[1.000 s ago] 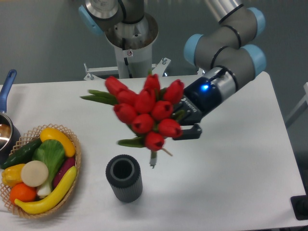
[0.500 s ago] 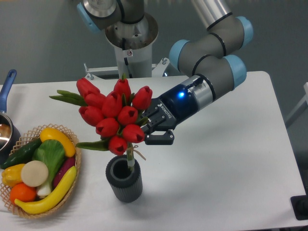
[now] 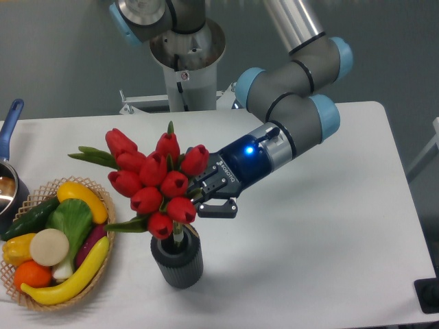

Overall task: Insert the flowers into the vase
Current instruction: 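Lower the tulip stems down into the vase opening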

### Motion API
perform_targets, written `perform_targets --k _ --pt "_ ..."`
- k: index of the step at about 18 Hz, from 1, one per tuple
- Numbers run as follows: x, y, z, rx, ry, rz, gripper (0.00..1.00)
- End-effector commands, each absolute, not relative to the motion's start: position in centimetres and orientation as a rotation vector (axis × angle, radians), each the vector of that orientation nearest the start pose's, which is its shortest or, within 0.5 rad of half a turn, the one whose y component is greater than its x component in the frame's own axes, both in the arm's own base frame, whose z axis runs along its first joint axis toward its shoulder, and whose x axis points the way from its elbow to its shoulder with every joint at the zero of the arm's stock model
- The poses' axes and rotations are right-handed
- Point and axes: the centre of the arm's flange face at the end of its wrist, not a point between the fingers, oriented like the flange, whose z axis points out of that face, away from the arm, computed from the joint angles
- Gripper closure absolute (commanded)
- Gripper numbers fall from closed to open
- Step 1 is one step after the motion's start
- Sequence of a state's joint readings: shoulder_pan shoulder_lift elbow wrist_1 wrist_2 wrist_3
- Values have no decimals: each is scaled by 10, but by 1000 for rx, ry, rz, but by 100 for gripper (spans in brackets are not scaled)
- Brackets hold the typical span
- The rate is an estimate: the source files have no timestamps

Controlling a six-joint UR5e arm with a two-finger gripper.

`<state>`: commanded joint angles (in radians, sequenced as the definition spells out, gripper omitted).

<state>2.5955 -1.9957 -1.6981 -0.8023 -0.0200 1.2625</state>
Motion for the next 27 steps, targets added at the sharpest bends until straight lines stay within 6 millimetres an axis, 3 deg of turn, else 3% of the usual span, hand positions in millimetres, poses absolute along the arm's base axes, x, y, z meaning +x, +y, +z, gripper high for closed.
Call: perform_targets --k 11,27 --pt "-393 517 304 -1539 362 -510 81" --pt "-387 517 264 -1580 376 -502 76"
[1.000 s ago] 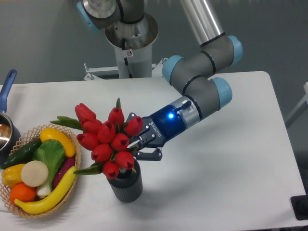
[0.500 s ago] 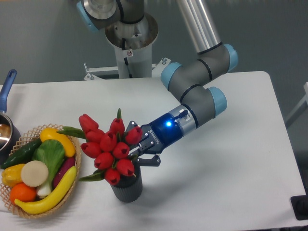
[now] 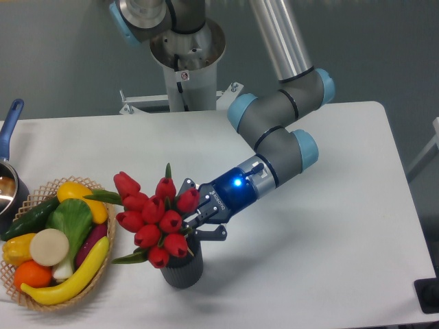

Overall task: Insert the flowers into the vase
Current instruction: 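Lower the tulip stems down into the vase opening, then push the bouquet deeper into the vase and open the gripper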

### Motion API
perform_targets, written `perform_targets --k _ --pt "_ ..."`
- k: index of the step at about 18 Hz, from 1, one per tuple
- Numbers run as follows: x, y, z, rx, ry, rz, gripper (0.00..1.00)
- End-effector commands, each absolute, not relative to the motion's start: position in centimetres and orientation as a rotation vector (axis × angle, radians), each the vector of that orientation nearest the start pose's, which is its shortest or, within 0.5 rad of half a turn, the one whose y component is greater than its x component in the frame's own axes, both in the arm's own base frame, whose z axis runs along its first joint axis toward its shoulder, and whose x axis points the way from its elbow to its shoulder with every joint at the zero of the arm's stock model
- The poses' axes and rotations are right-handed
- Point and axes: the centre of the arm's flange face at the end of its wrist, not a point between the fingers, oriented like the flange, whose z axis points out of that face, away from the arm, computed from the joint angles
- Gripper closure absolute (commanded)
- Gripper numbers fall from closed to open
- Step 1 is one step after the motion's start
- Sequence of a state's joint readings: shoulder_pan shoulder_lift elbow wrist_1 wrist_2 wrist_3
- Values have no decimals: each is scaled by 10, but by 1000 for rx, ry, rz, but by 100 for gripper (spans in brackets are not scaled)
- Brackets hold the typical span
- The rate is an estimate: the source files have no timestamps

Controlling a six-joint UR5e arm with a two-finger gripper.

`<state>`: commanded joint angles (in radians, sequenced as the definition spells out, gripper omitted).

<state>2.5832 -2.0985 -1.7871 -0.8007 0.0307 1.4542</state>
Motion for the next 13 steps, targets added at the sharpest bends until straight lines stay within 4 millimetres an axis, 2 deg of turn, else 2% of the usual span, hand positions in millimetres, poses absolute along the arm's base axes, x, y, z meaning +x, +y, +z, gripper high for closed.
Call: perform_targets --k 2,5,9,12,13 --pt "-388 518 254 -1577 386 -495 74" --pt "-388 518 251 -1575 393 -488 69" --pt "-390 518 251 -1574 395 -483 53" --pt "-389 518 254 -1574 399 -479 44" --pt "-390 517 255 -1572 399 -477 38"
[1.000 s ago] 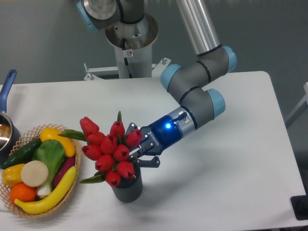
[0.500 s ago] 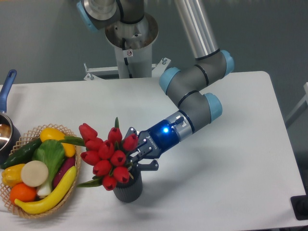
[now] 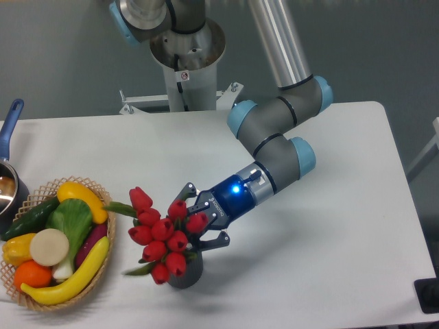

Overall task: Insert the flowers into the vase
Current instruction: 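Push the bouquet deeper into the vase and open the gripper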

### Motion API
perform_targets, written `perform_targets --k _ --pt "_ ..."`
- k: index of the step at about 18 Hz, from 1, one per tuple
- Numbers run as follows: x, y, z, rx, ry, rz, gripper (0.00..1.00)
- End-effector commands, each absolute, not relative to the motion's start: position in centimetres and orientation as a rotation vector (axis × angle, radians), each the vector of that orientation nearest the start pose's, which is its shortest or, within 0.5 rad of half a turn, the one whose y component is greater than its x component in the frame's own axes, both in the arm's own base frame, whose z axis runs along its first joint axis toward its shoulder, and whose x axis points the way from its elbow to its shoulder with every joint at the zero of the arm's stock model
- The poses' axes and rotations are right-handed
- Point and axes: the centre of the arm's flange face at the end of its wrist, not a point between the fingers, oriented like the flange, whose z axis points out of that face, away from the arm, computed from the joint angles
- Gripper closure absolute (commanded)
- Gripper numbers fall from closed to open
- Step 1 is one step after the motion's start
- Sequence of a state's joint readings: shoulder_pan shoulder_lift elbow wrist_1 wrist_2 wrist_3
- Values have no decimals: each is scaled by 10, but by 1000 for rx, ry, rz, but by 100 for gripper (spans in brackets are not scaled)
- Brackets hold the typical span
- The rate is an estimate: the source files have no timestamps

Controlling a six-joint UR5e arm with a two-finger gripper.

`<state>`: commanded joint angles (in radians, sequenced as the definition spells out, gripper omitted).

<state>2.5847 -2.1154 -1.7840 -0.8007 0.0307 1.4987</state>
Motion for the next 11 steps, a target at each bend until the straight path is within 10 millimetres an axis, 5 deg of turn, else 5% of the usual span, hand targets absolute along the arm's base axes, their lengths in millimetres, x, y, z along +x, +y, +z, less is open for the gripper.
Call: perform_targets --k 1,2,3,11 --pt "-391 516 254 -1572 399 -475 28" --pt "-391 516 254 -1568 409 -462 7" --pt "-392 515 254 -1566 419 -450 0" --pt "-392 509 255 -1671 455 -409 0"
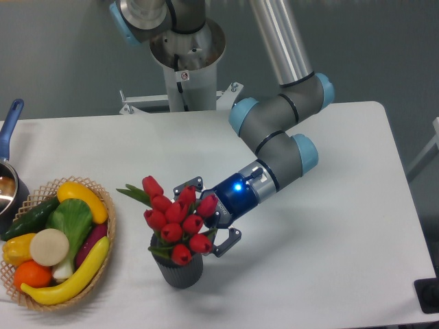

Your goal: Insert the flowers into the vase

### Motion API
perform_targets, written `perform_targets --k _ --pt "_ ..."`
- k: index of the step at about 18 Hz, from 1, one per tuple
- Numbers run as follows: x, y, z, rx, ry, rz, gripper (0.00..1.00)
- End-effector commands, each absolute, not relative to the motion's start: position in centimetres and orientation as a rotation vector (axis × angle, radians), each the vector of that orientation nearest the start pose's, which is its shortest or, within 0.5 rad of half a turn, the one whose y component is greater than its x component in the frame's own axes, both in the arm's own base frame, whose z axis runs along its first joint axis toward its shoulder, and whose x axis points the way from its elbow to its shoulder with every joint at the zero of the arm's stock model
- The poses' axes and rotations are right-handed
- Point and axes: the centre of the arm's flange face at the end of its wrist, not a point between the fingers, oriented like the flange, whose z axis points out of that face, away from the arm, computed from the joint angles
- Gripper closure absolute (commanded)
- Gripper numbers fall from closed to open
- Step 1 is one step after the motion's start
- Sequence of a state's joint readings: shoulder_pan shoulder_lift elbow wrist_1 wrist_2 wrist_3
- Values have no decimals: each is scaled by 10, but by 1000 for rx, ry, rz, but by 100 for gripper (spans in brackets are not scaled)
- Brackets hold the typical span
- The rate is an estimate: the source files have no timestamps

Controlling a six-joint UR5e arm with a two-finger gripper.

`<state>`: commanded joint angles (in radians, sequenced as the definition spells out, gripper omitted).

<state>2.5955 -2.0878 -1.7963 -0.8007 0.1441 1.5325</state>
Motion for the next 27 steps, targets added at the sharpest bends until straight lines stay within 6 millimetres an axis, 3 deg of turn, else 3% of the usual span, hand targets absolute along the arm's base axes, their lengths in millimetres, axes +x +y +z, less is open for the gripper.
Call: perform_targets --k 6,10,18,25,27 --pt "-397 492 274 -1734 466 -349 0" --pt "-411 457 303 -1826 462 -236 0" --pt "-491 355 383 -2200 431 211 0" --pt "-540 314 472 -2364 327 486 0" --pt "-549 303 485 -2455 309 516 0"
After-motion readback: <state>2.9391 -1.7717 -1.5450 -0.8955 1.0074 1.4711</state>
